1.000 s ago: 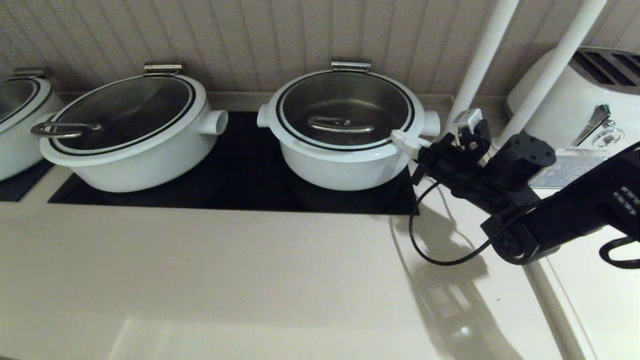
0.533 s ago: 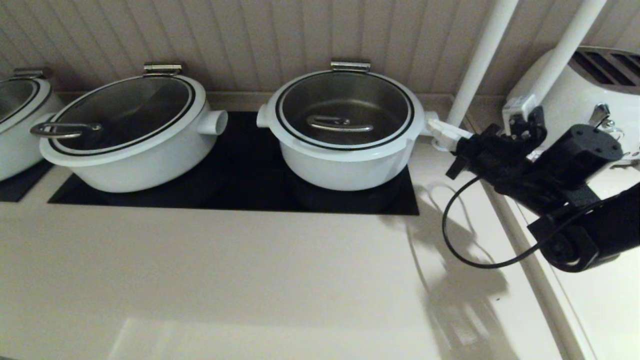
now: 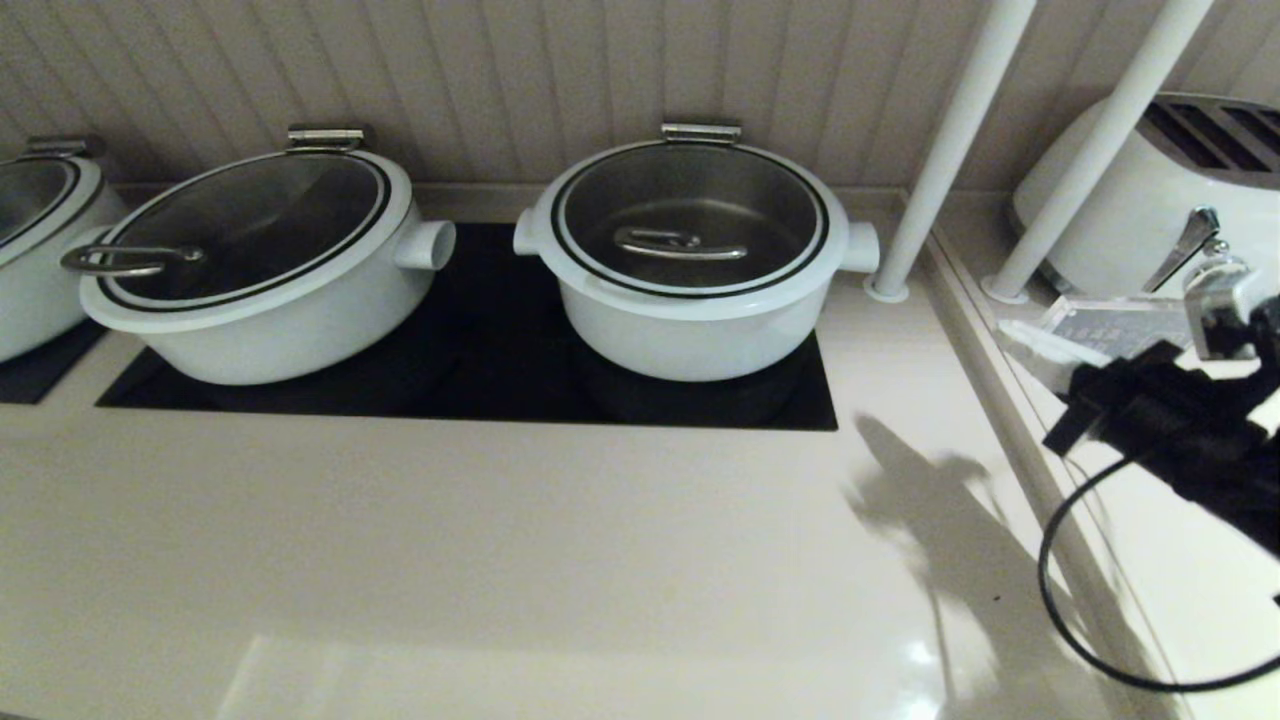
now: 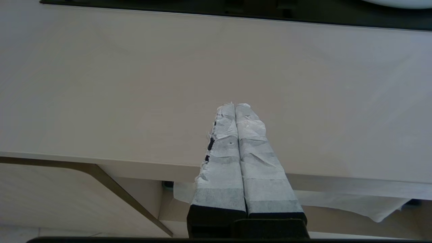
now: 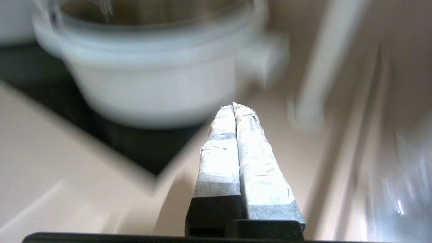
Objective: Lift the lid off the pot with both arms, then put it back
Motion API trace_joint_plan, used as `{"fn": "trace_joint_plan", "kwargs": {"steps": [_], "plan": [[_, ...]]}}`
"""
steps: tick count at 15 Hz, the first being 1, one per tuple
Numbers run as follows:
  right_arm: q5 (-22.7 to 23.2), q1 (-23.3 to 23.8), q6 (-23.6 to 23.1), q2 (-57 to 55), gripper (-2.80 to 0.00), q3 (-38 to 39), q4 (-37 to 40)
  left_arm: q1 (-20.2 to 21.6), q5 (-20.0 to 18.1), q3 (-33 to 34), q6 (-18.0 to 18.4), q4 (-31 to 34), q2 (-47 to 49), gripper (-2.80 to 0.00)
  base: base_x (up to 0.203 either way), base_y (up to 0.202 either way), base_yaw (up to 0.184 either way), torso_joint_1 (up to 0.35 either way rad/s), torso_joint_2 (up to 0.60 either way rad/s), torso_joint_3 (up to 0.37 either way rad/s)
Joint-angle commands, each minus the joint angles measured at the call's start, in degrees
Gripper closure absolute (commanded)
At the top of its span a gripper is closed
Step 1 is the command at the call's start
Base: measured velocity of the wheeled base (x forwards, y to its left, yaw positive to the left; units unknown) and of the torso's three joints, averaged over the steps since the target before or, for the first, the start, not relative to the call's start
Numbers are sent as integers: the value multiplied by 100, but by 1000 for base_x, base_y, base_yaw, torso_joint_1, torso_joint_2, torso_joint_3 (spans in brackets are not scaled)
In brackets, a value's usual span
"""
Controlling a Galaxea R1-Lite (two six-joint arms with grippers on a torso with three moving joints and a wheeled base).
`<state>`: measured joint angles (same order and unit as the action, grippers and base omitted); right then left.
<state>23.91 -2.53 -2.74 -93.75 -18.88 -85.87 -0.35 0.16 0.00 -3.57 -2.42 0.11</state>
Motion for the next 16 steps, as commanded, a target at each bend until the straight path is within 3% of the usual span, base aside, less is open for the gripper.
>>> {"fn": "trace_joint_plan", "kwargs": {"steps": [1,3,5,13,16], "plan": [[-110,61,-3,669,0,1138,-43,0,2,0,-3,-4,-2,0,0,0,0,0,0,0],[-541,85,5,1500,0,1853,442,0,2,0,-3,-4,-2,0,0,0,0,0,0,0],[-975,94,-10,2375,0,1888,1510,0,2,0,-3,-4,-2,0,0,0,0,0,0,0],[-1775,75,-44,7328,0,1809,7522,0,2,0,-3,-4,-2,0,0,0,0,0,0,0],[-2112,106,176,8346,0,1738,8482,0,2,0,-3,-4,-2,0,0,0,0,0,0,0]]}}
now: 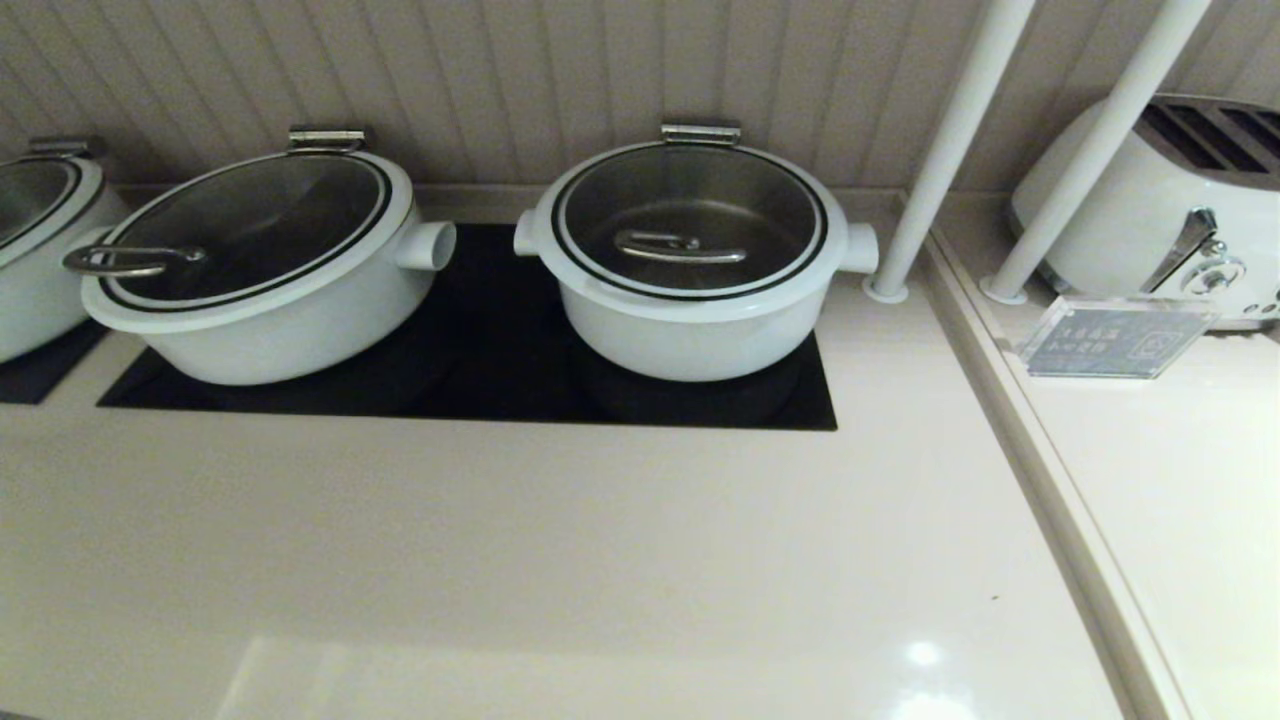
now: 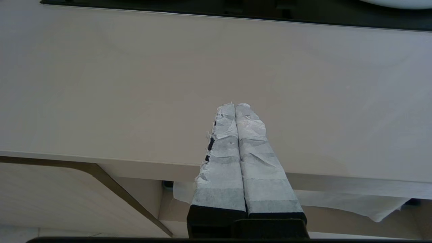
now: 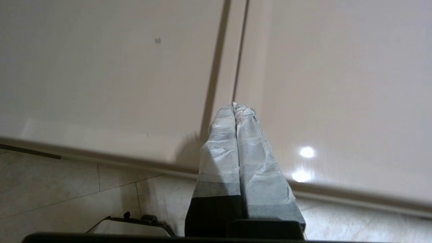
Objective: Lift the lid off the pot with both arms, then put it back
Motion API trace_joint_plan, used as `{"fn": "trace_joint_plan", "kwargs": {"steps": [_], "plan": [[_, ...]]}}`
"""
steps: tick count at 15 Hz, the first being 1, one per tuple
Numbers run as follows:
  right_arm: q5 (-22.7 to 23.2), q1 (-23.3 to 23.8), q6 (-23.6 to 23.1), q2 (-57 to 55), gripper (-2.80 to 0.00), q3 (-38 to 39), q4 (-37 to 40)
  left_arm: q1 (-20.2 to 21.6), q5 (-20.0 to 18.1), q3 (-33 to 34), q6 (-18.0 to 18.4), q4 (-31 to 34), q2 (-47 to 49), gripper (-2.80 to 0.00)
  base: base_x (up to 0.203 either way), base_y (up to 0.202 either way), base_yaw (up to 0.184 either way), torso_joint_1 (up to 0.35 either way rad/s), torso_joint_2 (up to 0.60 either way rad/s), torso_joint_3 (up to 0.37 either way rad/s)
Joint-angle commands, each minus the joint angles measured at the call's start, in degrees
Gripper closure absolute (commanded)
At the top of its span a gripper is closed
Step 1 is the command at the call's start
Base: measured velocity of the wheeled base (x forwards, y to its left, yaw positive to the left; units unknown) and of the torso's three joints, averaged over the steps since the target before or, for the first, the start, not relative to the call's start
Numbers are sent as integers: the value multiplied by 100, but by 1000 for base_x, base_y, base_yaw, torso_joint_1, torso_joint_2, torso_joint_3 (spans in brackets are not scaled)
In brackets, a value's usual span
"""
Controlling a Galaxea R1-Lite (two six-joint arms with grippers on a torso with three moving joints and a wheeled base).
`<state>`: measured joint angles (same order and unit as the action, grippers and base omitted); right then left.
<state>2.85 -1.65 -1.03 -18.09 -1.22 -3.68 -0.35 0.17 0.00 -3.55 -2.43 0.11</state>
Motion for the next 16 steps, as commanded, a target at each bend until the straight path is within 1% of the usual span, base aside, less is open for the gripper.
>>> {"fn": "trace_joint_plan", "kwargs": {"steps": [1,3,5,10,12,14,16], "plan": [[-43,49,29,1127,0,-38,338,0,0,0,-6,-4,-2,0,0,0,0,0,0,0],[-81,89,52,1745,0,-26,353,0,0,0,-6,-4,-2,0,0,0,0,0,0,0],[-100,103,77,1809,0,95,35,0,0,0,-6,-4,-2,0,0,0,0,0,0,0],[-210,103,294,1809,0,115,57,0,0,0,-6,-4,-2,0,0,0,0,0,0,0],[-557,103,299,1809,0,120,87,0,0,0,-6,-4,-2,0,0,0,0,0,0,0],[-526,103,136,1809,0,122,113,0,0,0,-6,-4,-2,0,0,0,0,0,0,0],[-399,103,-325,1809,0,122,144,0,0,0,-6,-4,-2,0,0,0,0,0,0,0]]}}
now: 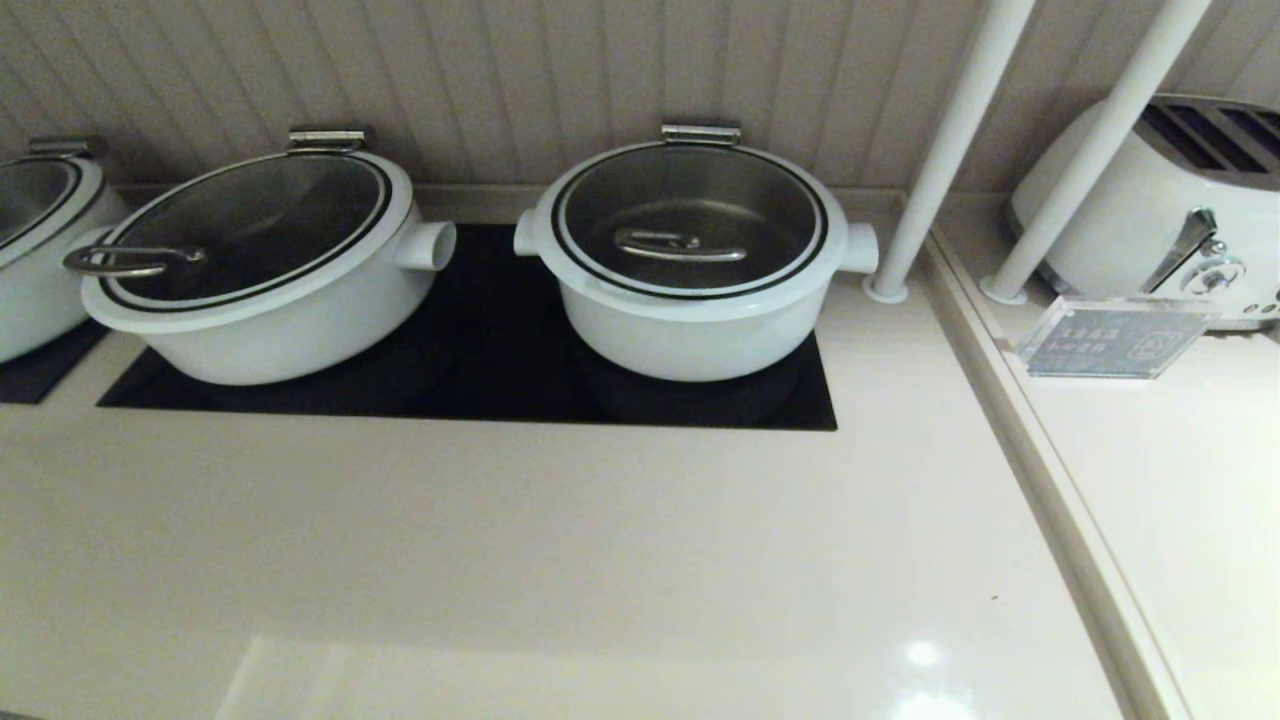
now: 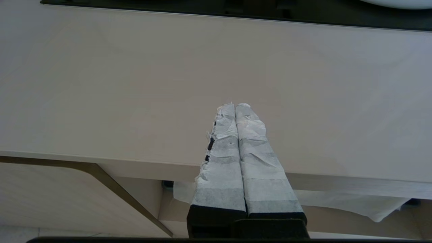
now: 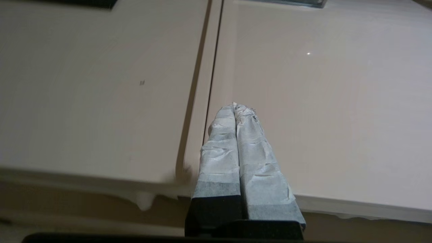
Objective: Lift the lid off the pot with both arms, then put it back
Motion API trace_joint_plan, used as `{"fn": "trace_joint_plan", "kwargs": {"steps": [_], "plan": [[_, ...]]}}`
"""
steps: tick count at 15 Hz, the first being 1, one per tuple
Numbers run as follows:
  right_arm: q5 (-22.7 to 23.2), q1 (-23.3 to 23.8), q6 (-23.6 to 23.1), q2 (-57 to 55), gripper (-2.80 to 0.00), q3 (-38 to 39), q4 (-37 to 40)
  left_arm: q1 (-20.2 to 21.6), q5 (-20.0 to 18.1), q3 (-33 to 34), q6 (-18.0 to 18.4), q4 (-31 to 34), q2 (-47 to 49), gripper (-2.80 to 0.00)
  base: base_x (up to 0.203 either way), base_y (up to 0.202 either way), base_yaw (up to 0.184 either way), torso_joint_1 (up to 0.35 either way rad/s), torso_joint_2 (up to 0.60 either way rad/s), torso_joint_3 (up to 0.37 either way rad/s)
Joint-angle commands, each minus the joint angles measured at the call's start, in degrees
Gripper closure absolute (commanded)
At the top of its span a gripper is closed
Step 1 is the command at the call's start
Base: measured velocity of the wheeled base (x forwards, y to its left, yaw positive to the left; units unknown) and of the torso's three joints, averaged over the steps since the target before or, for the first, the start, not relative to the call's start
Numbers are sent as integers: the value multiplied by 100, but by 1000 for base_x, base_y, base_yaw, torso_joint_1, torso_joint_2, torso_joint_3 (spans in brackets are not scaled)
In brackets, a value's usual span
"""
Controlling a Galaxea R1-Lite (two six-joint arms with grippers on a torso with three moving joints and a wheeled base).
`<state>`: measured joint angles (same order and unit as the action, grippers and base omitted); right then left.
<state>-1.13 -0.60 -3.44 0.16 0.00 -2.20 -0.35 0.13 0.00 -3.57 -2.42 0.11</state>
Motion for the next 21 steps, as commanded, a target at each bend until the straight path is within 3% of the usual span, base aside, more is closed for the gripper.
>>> {"fn": "trace_joint_plan", "kwargs": {"steps": [1,2,4,5,7,10,11,13,15,19,21], "plan": [[135,-2,-361,-16,0,-4,193,0,4,0,-3,-4,-2,0,0,0,0,0,0,0],[197,-2,-305,-16,0,-26,280,0,4,0,-3,-4,-2,0,0,0,0,0,0,0],[74,-2,334,-16,0,-24,275,0,4,0,-3,-4,-2,0,0,0,0,0,0,0],[-19,-2,423,-16,0,-26,273,0,4,0,-3,-4,-2,0,0,0,0,0,0,0],[26,-2,319,-16,0,-26,281,0,4,0,-3,-4,-2,0,0,0,0,0,0,0],[283,-2,-607,-16,0,-20,266,0,4,0,-3,-4,-2,0,0,0,0,0,0,0],[294,-2,-466,-16,0,-21,269,0,4,0,-3,-4,-2,0,0,0,0,0,0,0],[129,-2,242,-16,0,-6,251,0,4,0,-3,-4,-2,0,0,0,0,0,0,0],[52,-2,-26,-16,0,0,238,0,4,0,-3,-4,-2,0,0,0,0,0,0,0],[31,-2,94,-16,0,0,229,0,4,0,-3,-4,-2,0,0,0,0,0,0,0],[71,7,-247,-16,0,0,246,0,4,0,-3,-4,-2,0,0,0,0,0,0,0]]}}
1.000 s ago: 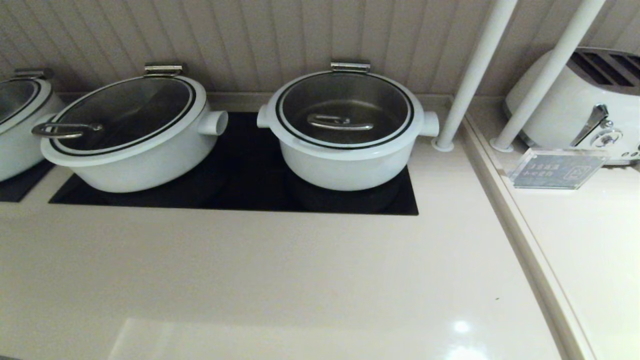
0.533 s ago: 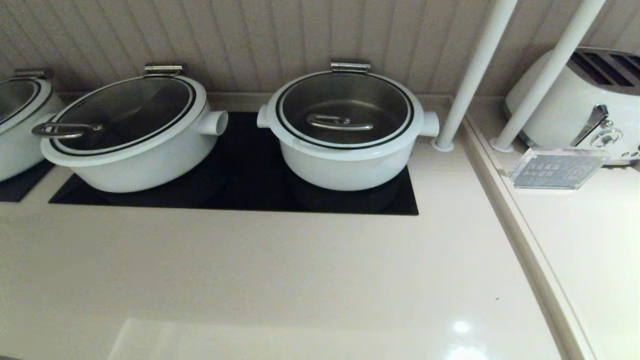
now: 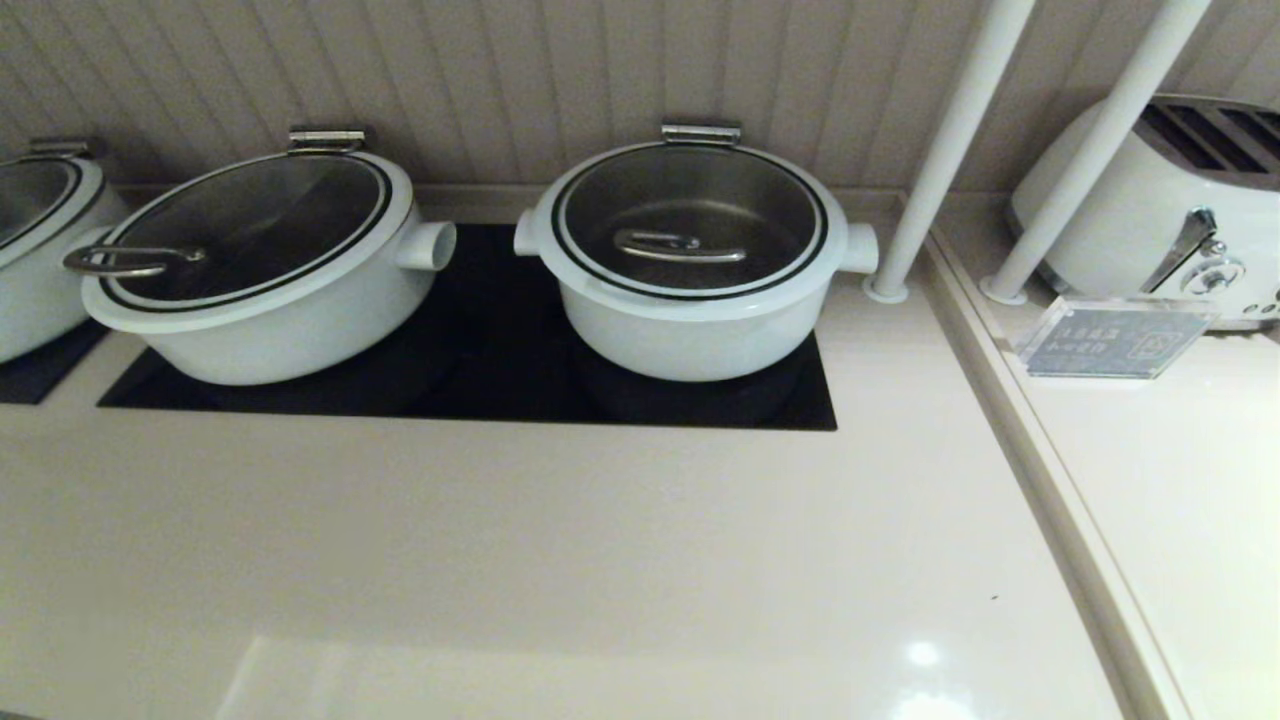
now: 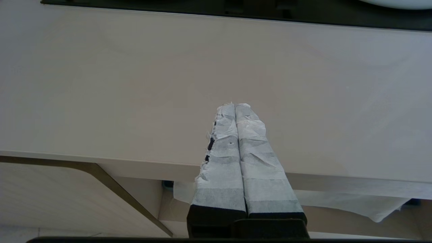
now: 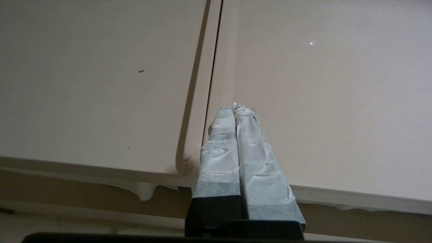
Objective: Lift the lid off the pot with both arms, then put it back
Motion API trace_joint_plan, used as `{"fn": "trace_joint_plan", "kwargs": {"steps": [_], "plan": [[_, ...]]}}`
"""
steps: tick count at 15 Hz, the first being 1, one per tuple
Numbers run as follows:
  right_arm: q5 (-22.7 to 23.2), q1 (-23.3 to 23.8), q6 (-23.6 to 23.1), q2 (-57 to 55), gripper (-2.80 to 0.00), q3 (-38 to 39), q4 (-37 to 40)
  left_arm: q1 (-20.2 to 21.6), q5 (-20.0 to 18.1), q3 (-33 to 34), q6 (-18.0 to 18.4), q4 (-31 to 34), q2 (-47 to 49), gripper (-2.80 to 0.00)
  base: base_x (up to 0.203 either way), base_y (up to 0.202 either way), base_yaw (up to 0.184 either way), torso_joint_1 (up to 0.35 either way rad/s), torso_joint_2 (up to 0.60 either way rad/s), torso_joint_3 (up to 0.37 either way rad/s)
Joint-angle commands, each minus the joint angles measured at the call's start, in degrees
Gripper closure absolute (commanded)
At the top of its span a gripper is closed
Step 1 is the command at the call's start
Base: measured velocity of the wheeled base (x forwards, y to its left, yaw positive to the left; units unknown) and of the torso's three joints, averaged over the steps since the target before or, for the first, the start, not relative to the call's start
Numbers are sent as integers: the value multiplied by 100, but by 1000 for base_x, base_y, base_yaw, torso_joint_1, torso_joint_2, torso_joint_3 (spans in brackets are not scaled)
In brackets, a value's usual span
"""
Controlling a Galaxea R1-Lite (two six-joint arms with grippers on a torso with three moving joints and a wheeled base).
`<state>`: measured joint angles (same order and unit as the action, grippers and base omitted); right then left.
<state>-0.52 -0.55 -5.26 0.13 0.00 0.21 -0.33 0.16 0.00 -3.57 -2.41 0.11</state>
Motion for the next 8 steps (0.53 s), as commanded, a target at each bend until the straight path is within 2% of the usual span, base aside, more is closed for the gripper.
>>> {"fn": "trace_joint_plan", "kwargs": {"steps": [1,4,8], "plan": [[35,2,-71,-13,0,0,6,-2,2,0,-3,-5,-2,0,0,0,0,0,0,0],[44,2,-21,-13,0,0,6,-2,2,0,-3,-5,-2,0,0,0,0,0,0,0],[-175,-5,920,-14,0,-9,-20,-2,2,0,-3,-5,-2,0,0,0,0,0,0,0]]}}
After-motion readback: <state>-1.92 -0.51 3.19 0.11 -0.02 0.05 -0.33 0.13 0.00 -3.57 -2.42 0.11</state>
